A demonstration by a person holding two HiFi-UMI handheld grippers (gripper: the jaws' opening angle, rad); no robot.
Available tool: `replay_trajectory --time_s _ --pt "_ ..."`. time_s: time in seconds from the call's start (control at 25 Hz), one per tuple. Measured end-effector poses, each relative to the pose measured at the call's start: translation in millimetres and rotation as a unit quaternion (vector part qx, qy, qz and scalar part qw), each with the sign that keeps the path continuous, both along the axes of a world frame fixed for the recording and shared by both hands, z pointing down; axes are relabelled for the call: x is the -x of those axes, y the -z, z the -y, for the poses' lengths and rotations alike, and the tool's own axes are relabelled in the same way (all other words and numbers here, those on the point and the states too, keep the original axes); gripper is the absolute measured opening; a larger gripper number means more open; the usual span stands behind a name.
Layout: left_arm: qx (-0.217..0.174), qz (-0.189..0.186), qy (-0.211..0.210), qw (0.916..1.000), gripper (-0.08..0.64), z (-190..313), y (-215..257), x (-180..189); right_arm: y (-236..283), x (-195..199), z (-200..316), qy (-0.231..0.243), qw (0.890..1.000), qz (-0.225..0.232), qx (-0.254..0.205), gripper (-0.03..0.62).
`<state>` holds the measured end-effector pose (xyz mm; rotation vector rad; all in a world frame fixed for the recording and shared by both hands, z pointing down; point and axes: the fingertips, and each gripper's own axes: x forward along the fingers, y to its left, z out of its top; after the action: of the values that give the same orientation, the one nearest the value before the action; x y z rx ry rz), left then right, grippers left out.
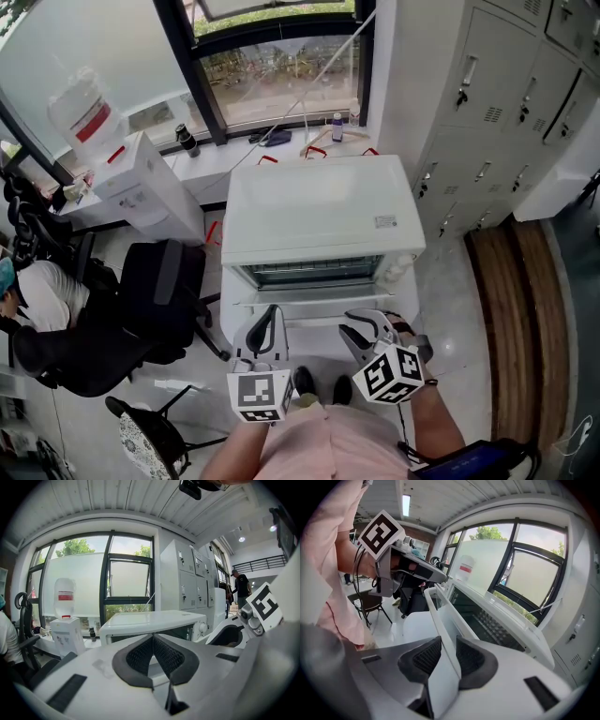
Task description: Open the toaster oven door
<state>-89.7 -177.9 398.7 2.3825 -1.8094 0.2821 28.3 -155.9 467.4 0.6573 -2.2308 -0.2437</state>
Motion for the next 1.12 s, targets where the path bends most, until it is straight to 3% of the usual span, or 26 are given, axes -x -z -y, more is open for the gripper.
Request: replay_trajectory --time_s 1.12 --pt "0.012 0.007 0.009 0.9999 0.014 -22.1 -8.5 -2.9 -26.5 -2.8 -36.4 0.021 0.999 -0.008 0.026 0.094"
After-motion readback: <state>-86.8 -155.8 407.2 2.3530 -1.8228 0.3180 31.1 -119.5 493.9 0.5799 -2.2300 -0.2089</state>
